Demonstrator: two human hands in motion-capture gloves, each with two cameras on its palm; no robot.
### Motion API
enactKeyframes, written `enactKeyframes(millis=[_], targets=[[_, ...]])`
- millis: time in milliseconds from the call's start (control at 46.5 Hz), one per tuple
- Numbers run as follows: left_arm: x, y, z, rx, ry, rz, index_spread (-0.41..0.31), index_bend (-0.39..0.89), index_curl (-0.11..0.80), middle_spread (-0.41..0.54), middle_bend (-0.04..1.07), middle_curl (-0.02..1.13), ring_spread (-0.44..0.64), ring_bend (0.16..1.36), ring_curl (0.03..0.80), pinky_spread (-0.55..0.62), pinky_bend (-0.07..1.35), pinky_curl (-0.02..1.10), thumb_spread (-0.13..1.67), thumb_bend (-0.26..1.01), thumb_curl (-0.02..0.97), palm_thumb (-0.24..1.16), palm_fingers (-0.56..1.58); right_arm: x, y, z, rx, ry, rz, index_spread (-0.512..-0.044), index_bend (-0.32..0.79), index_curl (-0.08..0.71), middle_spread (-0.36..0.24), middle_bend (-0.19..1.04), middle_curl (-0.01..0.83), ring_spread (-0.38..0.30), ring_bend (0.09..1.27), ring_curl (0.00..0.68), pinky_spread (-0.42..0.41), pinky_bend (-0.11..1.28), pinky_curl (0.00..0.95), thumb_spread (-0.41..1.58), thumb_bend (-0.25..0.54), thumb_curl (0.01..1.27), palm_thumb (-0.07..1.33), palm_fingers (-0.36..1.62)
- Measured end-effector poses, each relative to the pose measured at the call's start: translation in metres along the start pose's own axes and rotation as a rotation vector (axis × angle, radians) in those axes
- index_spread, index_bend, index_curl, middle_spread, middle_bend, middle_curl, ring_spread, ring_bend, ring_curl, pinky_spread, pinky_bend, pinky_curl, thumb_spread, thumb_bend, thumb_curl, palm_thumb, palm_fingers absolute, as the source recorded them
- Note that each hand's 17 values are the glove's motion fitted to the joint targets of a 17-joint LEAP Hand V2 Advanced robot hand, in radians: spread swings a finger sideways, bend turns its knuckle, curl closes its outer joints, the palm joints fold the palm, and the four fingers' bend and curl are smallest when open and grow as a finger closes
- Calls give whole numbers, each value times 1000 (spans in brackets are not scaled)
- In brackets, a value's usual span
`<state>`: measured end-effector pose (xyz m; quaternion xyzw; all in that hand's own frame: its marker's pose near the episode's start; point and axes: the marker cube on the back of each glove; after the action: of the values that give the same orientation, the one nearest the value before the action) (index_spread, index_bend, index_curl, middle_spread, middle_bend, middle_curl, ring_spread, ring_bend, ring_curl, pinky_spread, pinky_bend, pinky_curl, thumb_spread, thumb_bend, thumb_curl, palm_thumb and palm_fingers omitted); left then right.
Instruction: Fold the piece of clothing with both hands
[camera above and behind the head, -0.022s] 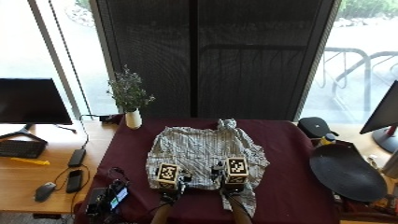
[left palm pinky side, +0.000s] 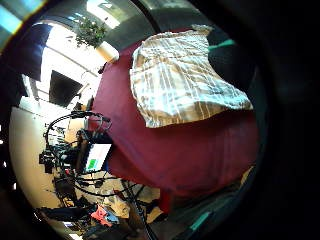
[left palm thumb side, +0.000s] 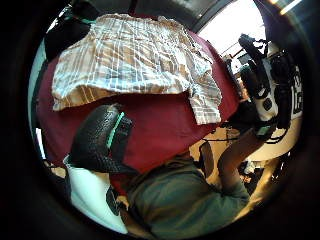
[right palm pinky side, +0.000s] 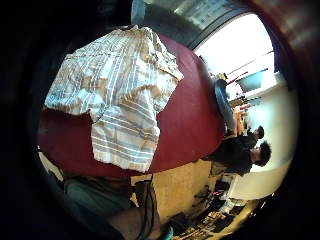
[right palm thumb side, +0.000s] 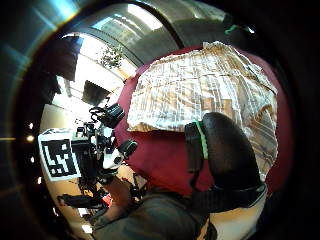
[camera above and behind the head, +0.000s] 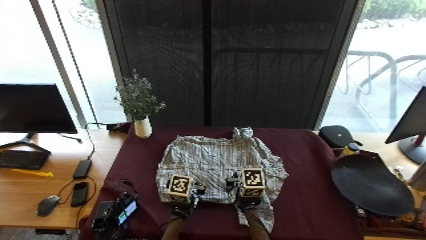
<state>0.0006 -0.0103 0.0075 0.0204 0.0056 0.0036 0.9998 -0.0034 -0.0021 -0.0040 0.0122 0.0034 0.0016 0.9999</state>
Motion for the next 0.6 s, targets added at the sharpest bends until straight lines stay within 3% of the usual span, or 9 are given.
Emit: enactKeyframes(millis=[108, 237, 366, 602], targets=[[0, -6, 5, -6, 7, 5, -123, 207, 143, -62, 228, 175, 20, 442, 183, 67, 402, 162, 729, 185, 115, 339, 688, -5, -5, -7, 40, 28, -11, -256, 241, 168, -25, 224, 125, 89, 227, 109, 196, 423, 171, 781, 302, 120, 445, 473], [-4, -8, 8, -29, -2, -1, -148, 188, 204, -75, 200, 229, 29, 438, 226, 85, 400, 205, 920, 158, 157, 357, 672, 1, -30, -17, 199, 103, -35, -304, 213, 221, -30, 204, 174, 110, 216, 144, 234, 421, 213, 1022, 299, 160, 464, 467], [-8, -8, 5, -42, -15, -14, -156, 173, 246, -81, 183, 263, 33, 435, 250, 94, 395, 233, 1018, 123, 190, 368, 659, -7, -6, -4, -33, 48, -33, -327, 192, 259, -46, 189, 213, 119, 200, 167, 248, 405, 236, 1149, 282, 194, 479, 469], [-6, -12, -3, -8, 2, -4, -158, 160, 293, -85, 181, 309, 39, 433, 282, 102, 400, 278, 1091, 62, 237, 395, 631, -1, -3, -2, -64, 14, -50, -341, 176, 300, -47, 175, 254, 124, 194, 202, 253, 412, 274, 1247, 224, 237, 483, 454]])
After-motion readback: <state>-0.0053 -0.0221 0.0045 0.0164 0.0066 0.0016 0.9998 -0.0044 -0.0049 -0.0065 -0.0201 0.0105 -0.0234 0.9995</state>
